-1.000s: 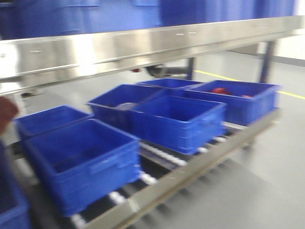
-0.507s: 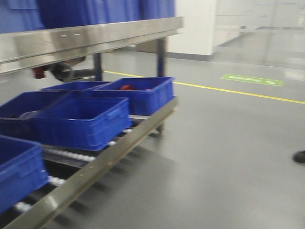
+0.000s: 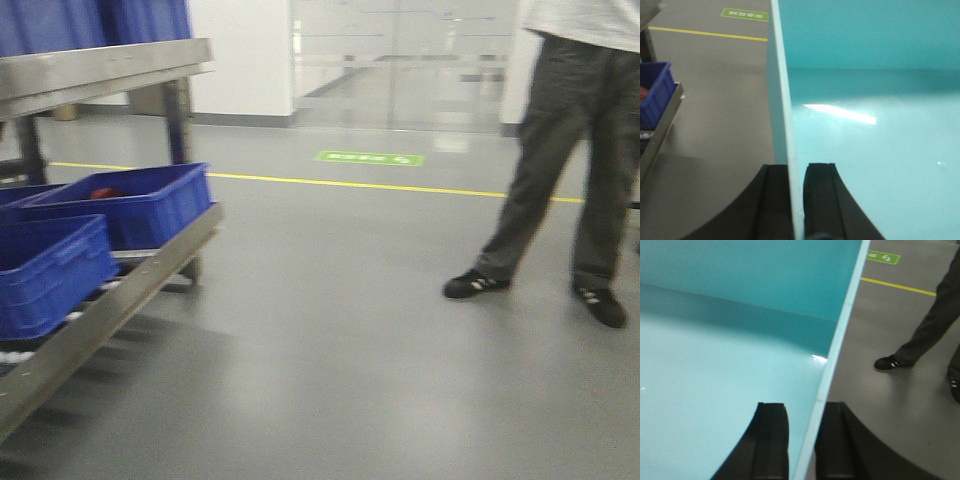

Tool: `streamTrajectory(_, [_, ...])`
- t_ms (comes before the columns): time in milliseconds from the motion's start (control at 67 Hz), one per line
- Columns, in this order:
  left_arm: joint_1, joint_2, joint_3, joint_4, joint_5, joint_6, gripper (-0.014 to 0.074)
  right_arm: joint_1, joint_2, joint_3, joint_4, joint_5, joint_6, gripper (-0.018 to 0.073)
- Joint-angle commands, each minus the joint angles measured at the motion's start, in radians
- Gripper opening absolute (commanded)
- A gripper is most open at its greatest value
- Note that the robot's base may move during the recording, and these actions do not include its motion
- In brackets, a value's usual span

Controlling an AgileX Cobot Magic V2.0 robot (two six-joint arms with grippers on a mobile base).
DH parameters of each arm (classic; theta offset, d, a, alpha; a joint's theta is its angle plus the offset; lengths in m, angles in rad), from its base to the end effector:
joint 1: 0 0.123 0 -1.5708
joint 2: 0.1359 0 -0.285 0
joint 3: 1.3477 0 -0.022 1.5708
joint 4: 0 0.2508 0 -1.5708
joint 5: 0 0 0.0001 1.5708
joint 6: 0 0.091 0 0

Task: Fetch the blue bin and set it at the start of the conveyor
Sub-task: 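Carry the teal bin in both grippers while driving across the floor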

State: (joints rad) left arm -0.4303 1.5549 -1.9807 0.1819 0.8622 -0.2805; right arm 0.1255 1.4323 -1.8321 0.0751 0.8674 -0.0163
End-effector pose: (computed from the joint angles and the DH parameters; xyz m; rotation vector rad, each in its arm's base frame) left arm 0.3022 -0.1249 0.5180 0.1643 1.9104 -0.2679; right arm 0.2920 0.0421 0.5111 -0.1288 1.9483 0.1601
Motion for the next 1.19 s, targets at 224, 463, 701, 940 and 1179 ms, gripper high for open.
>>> streamTrajectory(224, [-0.011,-0.014,-0.006,-0.036,-0.051,0.009,-0.0111,-0.001,0.001,-0.006,-0.009,-0.067,0.006,-0.0153])
streamTrajectory(463, [-0.011,-0.014,-0.006,-0.036,-0.051,0.009,-0.0111,-0.001,0.001,-0.006,-0.009,-0.067,0.006,-0.0153])
streamTrajectory(701, [-0.011,-0.014,-0.006,-0.036,-0.051,0.009,-0.0111,-0.001,0.001,-0.006,-0.009,-0.067,0.006,-0.0153])
streamTrajectory(940, [-0.011,-0.014,-0.006,-0.036,-0.051,0.009,-0.0111,-0.001,0.001,-0.006,-0.009,-0.067,0.006,-0.0153])
streamTrajectory(1179, [-0.011,-0.014,-0.006,-0.036,-0.051,0.009,-0.0111,-0.001,0.001,-0.006,-0.009,-0.067,0.006,-0.0153])
